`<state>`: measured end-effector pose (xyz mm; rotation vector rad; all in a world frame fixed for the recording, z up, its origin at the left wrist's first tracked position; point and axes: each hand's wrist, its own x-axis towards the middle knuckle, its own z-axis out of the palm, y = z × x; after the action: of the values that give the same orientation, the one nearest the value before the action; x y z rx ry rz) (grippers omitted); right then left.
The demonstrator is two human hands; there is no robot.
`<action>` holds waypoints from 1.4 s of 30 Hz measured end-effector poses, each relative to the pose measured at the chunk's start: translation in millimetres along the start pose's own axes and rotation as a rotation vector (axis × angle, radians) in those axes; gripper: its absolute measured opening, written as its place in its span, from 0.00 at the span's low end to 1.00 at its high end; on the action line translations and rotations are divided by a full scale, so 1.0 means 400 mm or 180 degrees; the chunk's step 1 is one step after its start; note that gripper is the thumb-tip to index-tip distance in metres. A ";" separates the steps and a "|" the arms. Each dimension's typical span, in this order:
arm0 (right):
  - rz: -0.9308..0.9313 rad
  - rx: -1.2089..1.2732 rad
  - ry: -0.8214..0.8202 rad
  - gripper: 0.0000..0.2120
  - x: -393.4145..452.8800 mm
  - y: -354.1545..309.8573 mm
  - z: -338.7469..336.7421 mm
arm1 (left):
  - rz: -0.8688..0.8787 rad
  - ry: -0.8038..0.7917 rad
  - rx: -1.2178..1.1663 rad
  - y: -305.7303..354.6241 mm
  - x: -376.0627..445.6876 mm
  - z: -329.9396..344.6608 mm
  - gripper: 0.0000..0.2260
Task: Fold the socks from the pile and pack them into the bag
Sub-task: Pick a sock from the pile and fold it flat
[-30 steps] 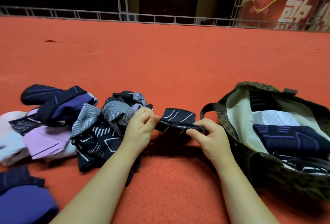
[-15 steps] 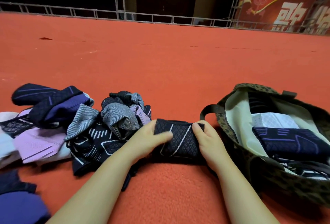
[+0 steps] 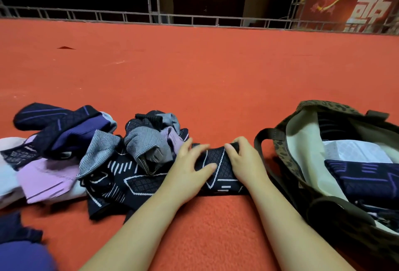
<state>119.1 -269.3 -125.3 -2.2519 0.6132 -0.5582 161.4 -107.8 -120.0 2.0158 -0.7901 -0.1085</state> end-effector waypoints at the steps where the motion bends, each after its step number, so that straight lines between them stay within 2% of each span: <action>1: -0.0002 -0.0049 0.0028 0.09 0.003 -0.001 0.003 | 0.0139 -0.0081 0.0206 0.003 -0.004 0.002 0.20; 3: 0.0000 -0.0161 0.0076 0.10 0.002 0.003 0.006 | 0.0375 -0.0467 0.0746 0.004 -0.010 0.008 0.17; 6: -0.0005 0.0011 0.0083 0.14 -0.001 0.011 -0.008 | 0.0374 -0.1084 0.1484 0.004 -0.010 0.017 0.23; 11: -0.0552 0.0013 -0.0343 0.07 -0.026 0.016 -0.080 | 0.0421 -0.1624 0.1626 -0.008 0.008 -0.014 0.38; 13: -0.0708 0.0141 -0.0650 0.07 -0.036 0.007 -0.105 | 0.0466 -0.1452 0.1364 -0.017 0.012 -0.032 0.35; 15: -0.0844 0.0082 -0.1092 0.04 -0.040 -0.001 -0.120 | 0.0510 -0.1031 0.1250 -0.023 0.011 -0.048 0.25; 16: -0.0890 -0.0006 -0.1328 0.06 -0.046 -0.004 -0.124 | 0.0532 -0.0857 0.1297 -0.024 0.009 -0.054 0.20; 18: -0.0900 -0.0337 -0.1735 0.19 -0.059 -0.005 -0.127 | 0.0594 -0.0644 0.1439 -0.021 0.002 -0.060 0.13; 20: -0.0978 -0.0847 -0.1859 0.31 -0.067 0.000 -0.123 | 0.0646 -0.0487 0.1503 -0.018 -0.005 -0.062 0.10; 21: -0.1020 -0.0995 -0.1844 0.34 -0.071 0.000 -0.120 | 0.0655 -0.0417 0.1497 -0.018 -0.007 -0.065 0.10; 23: -0.1156 -0.1073 -0.1726 0.32 -0.072 0.003 -0.117 | 0.0663 -0.0423 0.1413 -0.023 -0.006 -0.068 0.11; 27: -0.1390 -0.0632 -0.1156 0.14 -0.062 0.005 -0.116 | 0.0691 -0.0781 0.1310 -0.031 -0.004 -0.074 0.24; 28: -0.1406 -0.0393 -0.1053 0.11 -0.062 0.004 -0.118 | 0.0664 -0.0760 0.1235 -0.030 -0.003 -0.075 0.25; 30: -0.1335 0.0170 -0.1036 0.07 -0.064 0.000 -0.122 | 0.0529 -0.0575 0.0834 -0.026 0.000 -0.079 0.18; 32: -0.0984 0.0647 -0.1148 0.02 -0.069 -0.006 -0.130 | 0.0314 -0.0418 0.0229 -0.024 0.003 -0.086 0.09; 35: -0.0707 0.0795 -0.1254 0.09 -0.069 -0.003 -0.136 | 0.0013 -0.0473 -0.0433 -0.030 0.006 -0.088 0.01; 38: -0.0555 0.0949 -0.1390 0.09 -0.069 0.000 -0.140 | -0.0154 -0.0632 -0.0495 -0.033 0.007 -0.082 0.07; 40: -0.0405 0.1189 -0.1402 0.08 -0.069 -0.002 -0.140 | -0.0126 -0.0567 -0.0384 -0.033 0.009 -0.080 0.07; 42: -0.0308 0.1310 -0.1372 0.07 -0.066 -0.003 -0.137 | -0.0109 -0.0478 -0.0329 -0.035 0.011 -0.081 0.13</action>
<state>68.1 -282.6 -94.6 -1.9274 0.1523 -0.2044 184.1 -81.4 -112.1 1.9401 -0.8272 -0.3174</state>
